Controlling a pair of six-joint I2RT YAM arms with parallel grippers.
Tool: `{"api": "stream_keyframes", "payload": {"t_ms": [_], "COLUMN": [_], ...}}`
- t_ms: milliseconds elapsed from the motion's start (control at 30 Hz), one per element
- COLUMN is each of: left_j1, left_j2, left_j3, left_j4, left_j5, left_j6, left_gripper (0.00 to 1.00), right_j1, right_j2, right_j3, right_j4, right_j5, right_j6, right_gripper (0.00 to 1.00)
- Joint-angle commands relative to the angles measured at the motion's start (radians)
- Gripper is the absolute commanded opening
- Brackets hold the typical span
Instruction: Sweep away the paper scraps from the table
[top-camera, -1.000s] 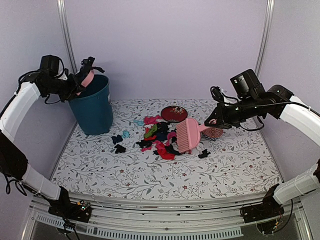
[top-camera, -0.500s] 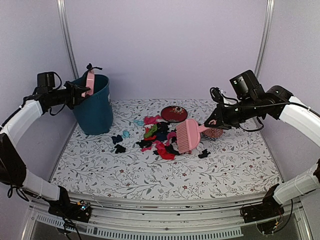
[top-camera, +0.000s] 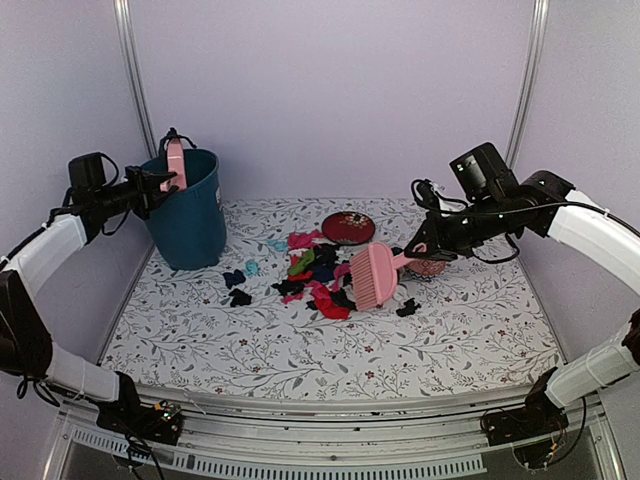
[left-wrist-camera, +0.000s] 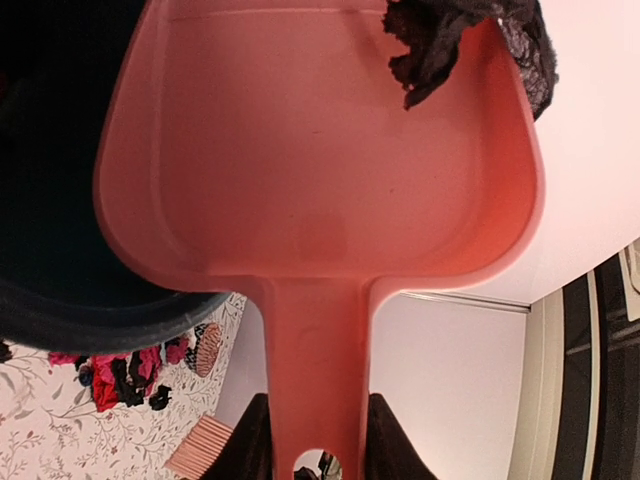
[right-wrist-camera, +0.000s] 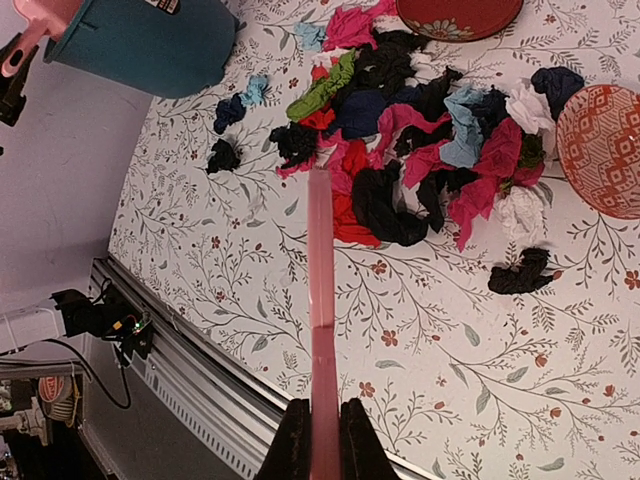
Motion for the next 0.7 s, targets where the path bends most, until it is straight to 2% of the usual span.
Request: {"api": "stream_keyframes", "payload": {"t_ms": [0, 167, 267, 367, 500, 667], "left_j1": [0.013, 0.017, 0.022, 0.018, 0.017, 0.017], "left_j2": [-0.035, -0.035, -0.02, -0.035, -0.07, -0.05], "left_j3": [-0.054, -0.007, 0.014, -0.064, -0.137, -0.074], "left_j4": [0.102, 0.214, 0.192, 0.195, 0.274, 0.418], "left_j5": [0.029, 0.037, 0.04, 0.042, 0.043, 0.003], "left_j6": [-0.083, -0.203, -0.186, -0.196, -0.291, -0.46], "left_gripper": [0.14, 0.14, 0.14, 0.14, 0.13, 0.13], "right_j1": [-0.003, -0.003, -0.003, -0.003, -0.002, -0.003], "right_j2": [0.009, 0.004, 0.003, -0.003, -0.015, -0.018], "right_j3": [0.039, 0.031, 0.031, 0.026, 0.015, 0.008], "right_j4": [0.024, 0.02, 0.021, 0.026, 0.024, 0.019], "right_j5": [-0.013, -0.014, -0.014, -0.015, -0.012, -0.011], "right_j6": [-0.011, -0.01, -0.011, -0.001, 0.008, 0.004], "right_gripper": [0.02, 0.02, 0.02, 0.02, 0.02, 0.02]}}
